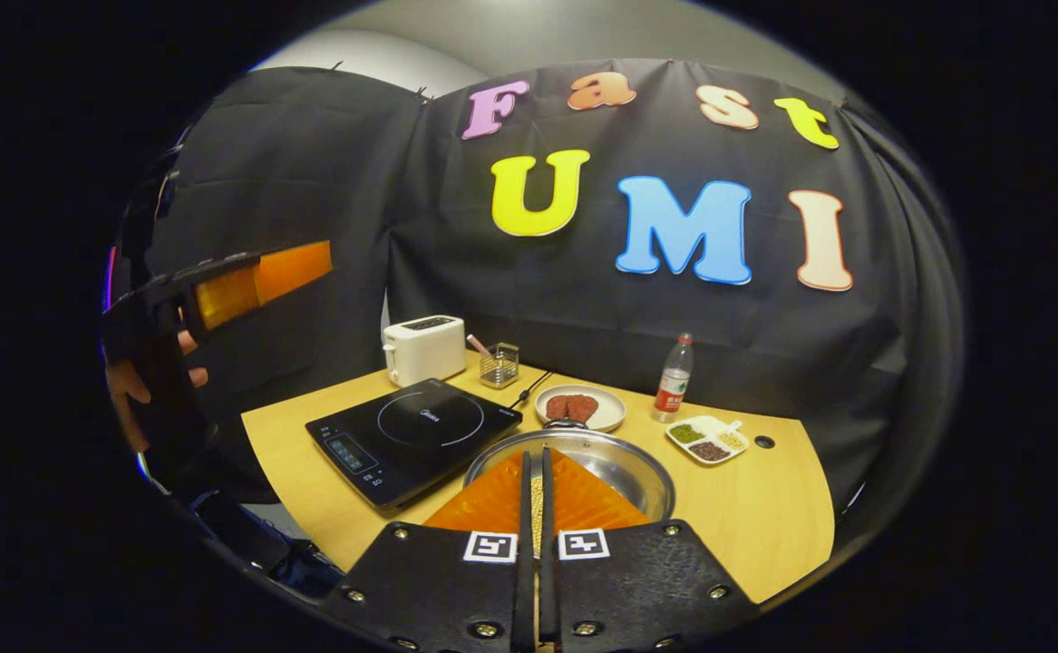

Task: First push the handle of the pot to place it horizontally, then grasp the pot with both hands and set it on the induction cooktop.

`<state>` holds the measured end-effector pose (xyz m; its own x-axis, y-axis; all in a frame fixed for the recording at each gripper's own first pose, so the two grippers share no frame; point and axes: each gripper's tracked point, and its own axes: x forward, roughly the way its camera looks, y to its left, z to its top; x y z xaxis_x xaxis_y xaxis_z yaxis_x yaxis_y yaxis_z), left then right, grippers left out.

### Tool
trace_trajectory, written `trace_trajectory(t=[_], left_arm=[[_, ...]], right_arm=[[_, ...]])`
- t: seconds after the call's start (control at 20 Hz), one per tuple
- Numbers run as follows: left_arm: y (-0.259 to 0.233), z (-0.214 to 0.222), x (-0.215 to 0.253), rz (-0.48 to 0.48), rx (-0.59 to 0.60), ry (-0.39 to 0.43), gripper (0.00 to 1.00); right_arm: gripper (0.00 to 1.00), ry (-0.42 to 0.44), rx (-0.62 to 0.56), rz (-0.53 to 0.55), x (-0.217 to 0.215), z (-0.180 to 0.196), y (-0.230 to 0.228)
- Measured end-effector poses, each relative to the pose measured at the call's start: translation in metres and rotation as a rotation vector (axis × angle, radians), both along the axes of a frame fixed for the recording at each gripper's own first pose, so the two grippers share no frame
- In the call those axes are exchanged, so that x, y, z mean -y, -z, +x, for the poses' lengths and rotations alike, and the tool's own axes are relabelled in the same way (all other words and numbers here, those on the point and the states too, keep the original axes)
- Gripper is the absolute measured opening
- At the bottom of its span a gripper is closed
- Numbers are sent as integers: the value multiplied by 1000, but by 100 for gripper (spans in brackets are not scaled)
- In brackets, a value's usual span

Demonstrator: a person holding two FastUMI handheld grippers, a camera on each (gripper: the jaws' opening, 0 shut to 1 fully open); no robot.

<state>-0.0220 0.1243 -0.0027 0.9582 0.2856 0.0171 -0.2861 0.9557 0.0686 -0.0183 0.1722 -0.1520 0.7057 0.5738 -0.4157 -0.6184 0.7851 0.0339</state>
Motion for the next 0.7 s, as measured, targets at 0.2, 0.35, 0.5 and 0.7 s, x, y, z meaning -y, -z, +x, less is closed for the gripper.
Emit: trace_trajectory(t=[0.2, 0.35, 0.5, 0.7], left_arm=[[5, 8, -37, 10, 1, -40, 98], [18, 17, -59, 5, -22, -55, 98], [33, 31, -71, -13, -41, -51, 98], [52, 53, -83, -32, -66, -18, 98]], right_arm=[[2, -65, -125, -69, -24, -13, 44], [2, -119, -183, -133, -34, -20, 69], [2, -153, -223, -191, -38, -25, 90], [2, -151, -325, -226, -40, -39, 119]])
